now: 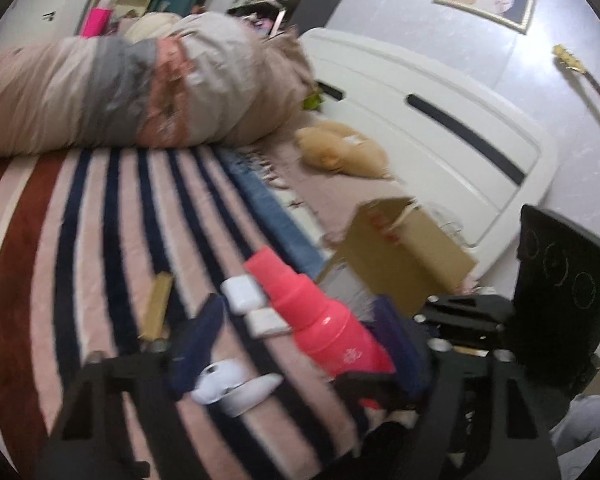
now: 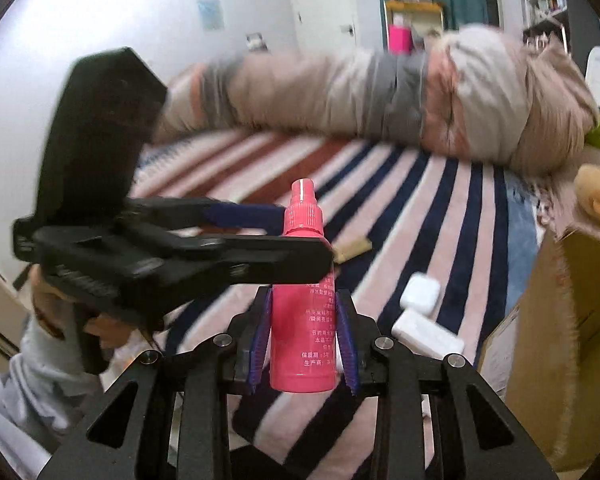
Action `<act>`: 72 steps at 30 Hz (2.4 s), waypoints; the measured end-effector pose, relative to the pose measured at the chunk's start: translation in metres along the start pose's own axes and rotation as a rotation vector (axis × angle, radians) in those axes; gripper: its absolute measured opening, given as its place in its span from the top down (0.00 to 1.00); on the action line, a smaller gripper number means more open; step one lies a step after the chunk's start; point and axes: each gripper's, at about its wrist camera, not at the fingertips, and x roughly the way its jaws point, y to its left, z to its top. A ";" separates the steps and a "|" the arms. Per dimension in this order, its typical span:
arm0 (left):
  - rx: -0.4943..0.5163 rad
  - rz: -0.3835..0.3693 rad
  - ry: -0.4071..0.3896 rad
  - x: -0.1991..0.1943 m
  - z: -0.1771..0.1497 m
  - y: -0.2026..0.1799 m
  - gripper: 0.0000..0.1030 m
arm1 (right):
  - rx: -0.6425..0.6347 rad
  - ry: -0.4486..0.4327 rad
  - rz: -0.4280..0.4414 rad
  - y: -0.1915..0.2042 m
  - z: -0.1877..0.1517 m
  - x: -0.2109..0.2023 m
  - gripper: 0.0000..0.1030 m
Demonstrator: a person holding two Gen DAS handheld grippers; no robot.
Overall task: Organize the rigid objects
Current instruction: 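Lower the pink bottle into the box and open the right gripper, then grasp the white lotion tube with the right gripper while the left grasps the lens case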
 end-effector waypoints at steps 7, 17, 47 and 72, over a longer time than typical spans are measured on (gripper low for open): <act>0.144 -0.027 -0.072 0.007 0.036 -0.081 0.66 | 0.029 -0.137 0.000 -0.028 -0.004 -0.059 0.74; 0.311 -0.048 0.017 0.087 0.059 -0.174 0.68 | 0.133 -0.182 -0.093 -0.111 -0.035 -0.125 0.74; 0.301 0.023 0.167 0.131 0.061 -0.172 0.28 | 0.219 0.022 -0.266 -0.162 -0.066 -0.113 0.68; 0.101 0.287 0.136 0.017 -0.034 0.047 0.25 | 0.014 0.143 -0.009 -0.006 -0.021 0.025 0.39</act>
